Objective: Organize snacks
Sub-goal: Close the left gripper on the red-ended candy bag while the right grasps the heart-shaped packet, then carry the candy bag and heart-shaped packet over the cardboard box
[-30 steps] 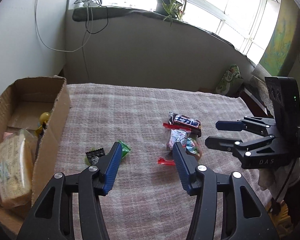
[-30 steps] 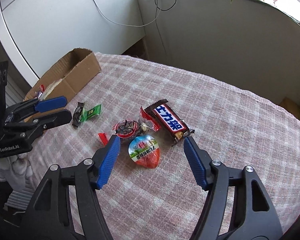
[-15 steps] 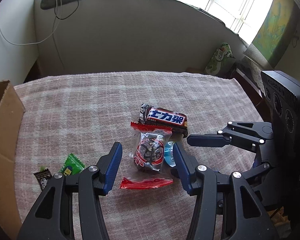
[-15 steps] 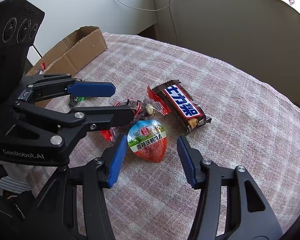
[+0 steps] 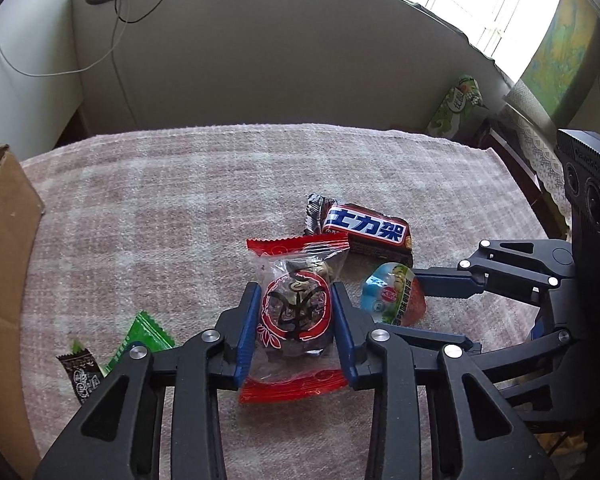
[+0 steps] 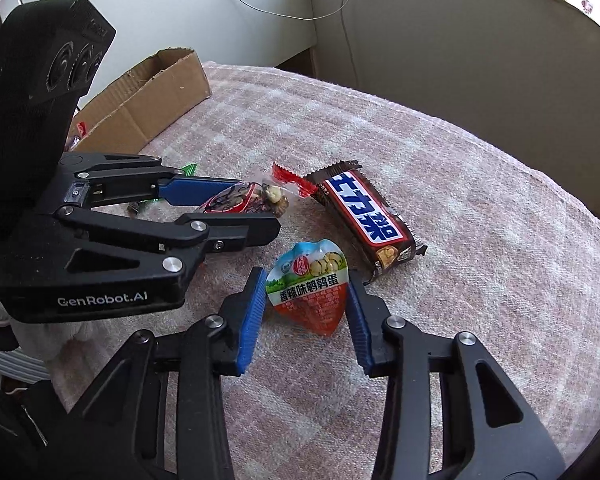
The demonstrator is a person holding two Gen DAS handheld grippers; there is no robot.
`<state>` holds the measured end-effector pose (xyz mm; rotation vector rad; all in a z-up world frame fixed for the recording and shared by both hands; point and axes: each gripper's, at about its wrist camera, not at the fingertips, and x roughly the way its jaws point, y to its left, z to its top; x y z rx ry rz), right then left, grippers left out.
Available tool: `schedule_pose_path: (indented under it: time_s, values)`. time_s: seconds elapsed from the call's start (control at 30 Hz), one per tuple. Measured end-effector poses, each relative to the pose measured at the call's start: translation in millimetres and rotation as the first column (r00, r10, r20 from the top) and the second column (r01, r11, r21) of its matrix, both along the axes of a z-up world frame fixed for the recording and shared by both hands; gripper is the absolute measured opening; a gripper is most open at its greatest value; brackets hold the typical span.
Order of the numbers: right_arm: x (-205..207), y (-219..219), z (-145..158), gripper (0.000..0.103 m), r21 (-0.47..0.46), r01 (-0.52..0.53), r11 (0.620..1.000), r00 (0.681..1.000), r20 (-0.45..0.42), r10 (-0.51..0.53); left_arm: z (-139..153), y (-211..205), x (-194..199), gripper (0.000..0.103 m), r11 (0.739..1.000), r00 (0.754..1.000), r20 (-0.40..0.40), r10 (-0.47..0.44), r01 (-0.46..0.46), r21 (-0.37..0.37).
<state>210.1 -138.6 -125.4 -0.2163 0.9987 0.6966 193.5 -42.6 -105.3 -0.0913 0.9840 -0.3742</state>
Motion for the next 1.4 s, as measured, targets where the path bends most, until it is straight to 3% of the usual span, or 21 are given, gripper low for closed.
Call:
schedule_pose_path:
  time_s: [0.3,0.6,0.9,1.4]
  values:
    - [-8,-12,11,0.039,0.009,0.048,0.999,0.998,0.028,-0.049,12,20,-19,0.032,0.999,0.999,0.039,0.037,-0.036,-0.012]
    - [-30,5,55,0.039,0.031,0.011,0.999,0.993,0.114,-0.015,56,53,-48,0.032,0.995,0.983,0.153,0.101,-0.097,-0.030]
    - [-38,58,92,0.039,0.067,-0.073,0.995,0.981,0.183,0.059,84,121,-79,0.032,0.972,0.942,0.240,0.234,-0.232,-0.036]
    - [-6,170,112,0.039,0.097,-0.176,0.980,0.966,0.209,0.152,83,217,-116,0.032,0.899,0.864,0.259,0.431,-0.434,-0.046]
